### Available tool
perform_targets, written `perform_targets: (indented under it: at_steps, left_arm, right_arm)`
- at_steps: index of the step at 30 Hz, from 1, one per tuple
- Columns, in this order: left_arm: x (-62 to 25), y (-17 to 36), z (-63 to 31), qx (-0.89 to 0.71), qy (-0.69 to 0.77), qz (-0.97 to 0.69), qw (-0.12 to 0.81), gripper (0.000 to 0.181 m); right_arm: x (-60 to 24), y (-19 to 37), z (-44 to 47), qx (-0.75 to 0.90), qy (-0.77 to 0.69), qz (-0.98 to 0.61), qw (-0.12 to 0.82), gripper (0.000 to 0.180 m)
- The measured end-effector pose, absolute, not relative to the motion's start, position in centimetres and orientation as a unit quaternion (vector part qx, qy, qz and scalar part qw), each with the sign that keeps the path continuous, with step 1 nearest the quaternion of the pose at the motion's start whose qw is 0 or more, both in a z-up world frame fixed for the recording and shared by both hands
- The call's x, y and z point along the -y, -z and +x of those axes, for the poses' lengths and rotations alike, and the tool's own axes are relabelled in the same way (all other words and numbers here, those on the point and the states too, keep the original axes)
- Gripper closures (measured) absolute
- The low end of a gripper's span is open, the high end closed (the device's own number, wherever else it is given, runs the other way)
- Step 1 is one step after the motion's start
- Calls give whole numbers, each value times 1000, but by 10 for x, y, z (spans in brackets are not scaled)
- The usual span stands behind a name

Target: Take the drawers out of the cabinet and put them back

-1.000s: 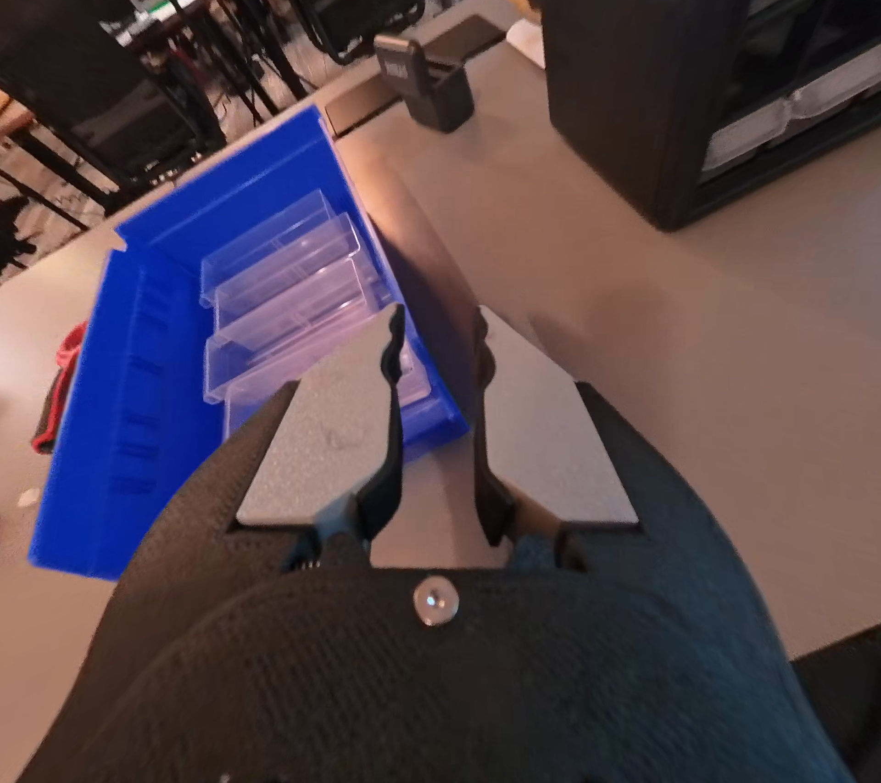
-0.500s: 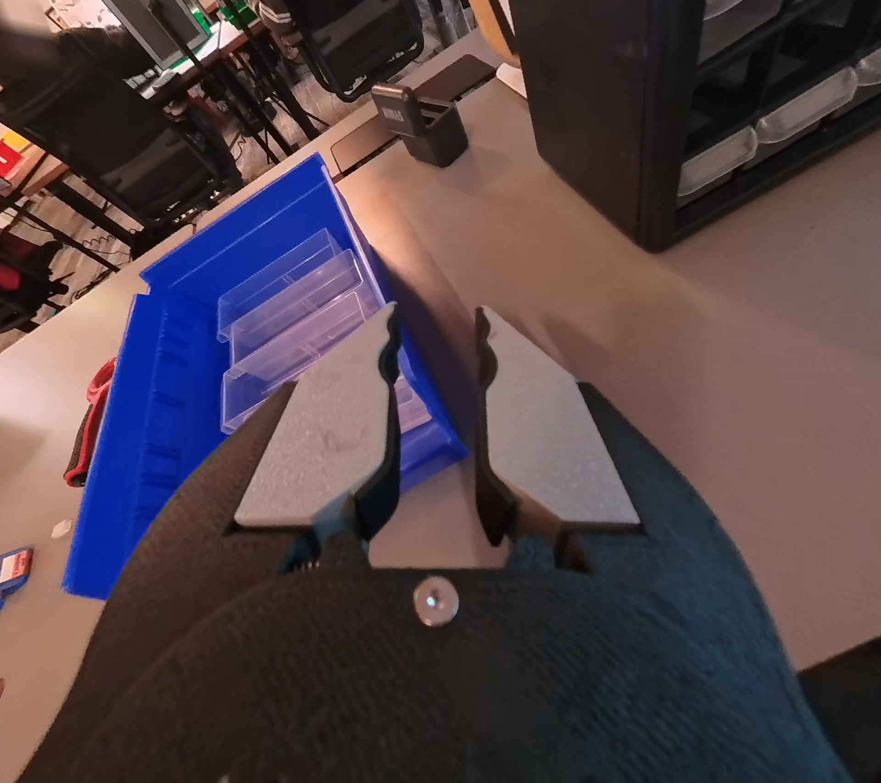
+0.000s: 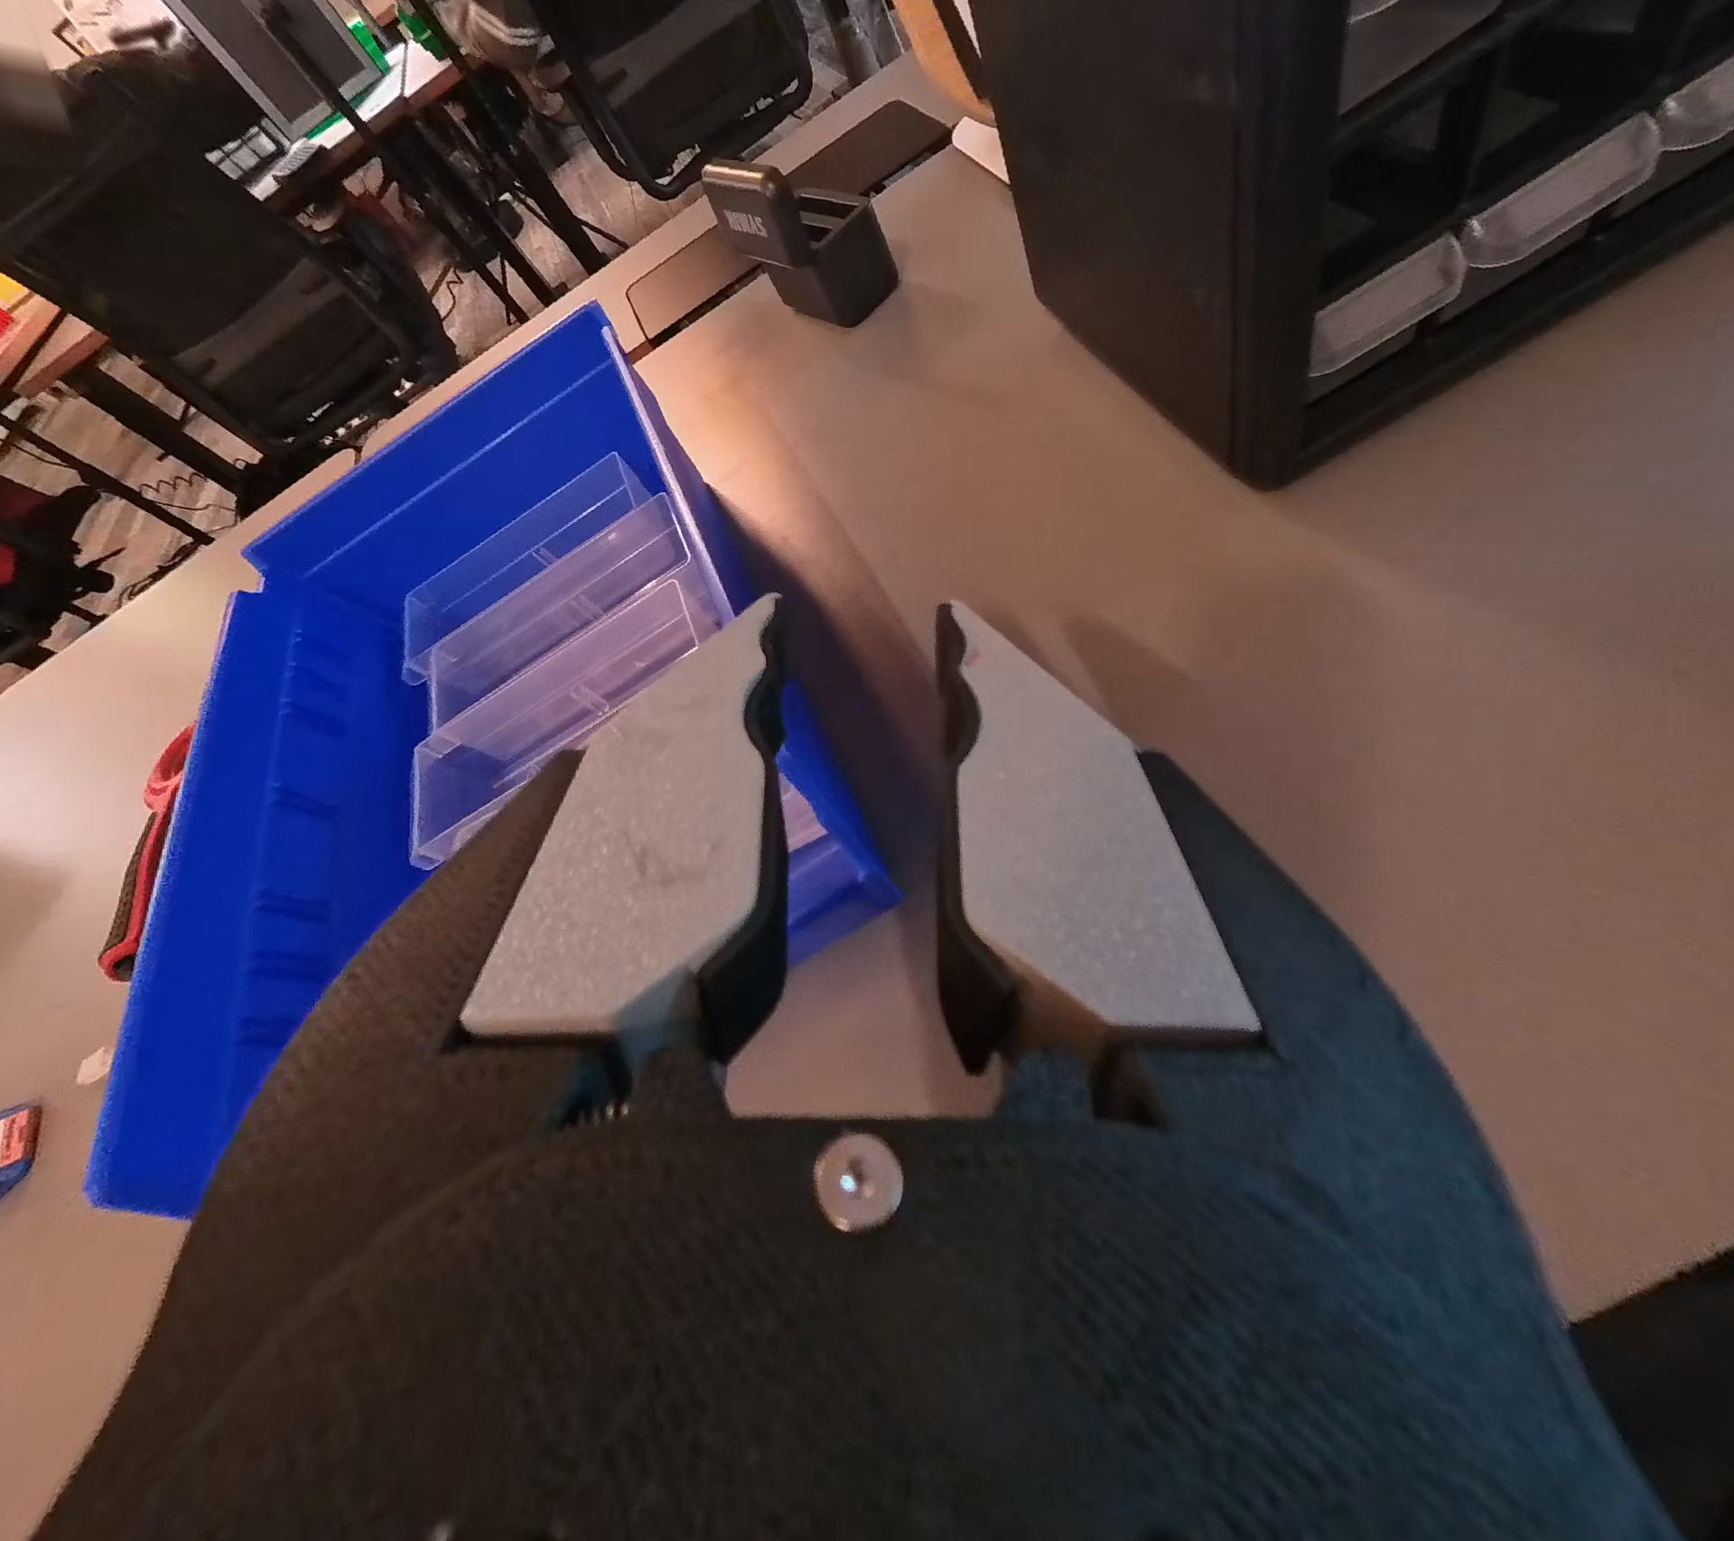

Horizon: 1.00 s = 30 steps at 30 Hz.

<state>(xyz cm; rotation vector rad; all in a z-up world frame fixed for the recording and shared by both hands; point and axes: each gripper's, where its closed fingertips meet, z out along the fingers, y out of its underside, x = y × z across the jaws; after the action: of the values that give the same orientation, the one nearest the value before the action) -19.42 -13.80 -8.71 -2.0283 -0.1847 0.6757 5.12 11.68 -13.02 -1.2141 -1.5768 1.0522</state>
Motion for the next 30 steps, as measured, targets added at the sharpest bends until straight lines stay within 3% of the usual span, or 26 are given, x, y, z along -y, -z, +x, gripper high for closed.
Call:
perform_targets:
  at_steps: [3, 5, 30]
  left_arm:
    - [137, 88, -195, 74, -277, -831, 477, 152]
    - [137, 88, -196, 76, -276, -831, 477, 152]
    - [181, 70, -232, 143, -293, -804, 497, 154]
  right_arm:
    - [-117, 137, 47, 642, -411, -494, 418, 121]
    - [-116, 137, 46, 642, -403, -485, 436, 134]
    - [-116, 136, 46, 628, -449, -495, 399, 130]
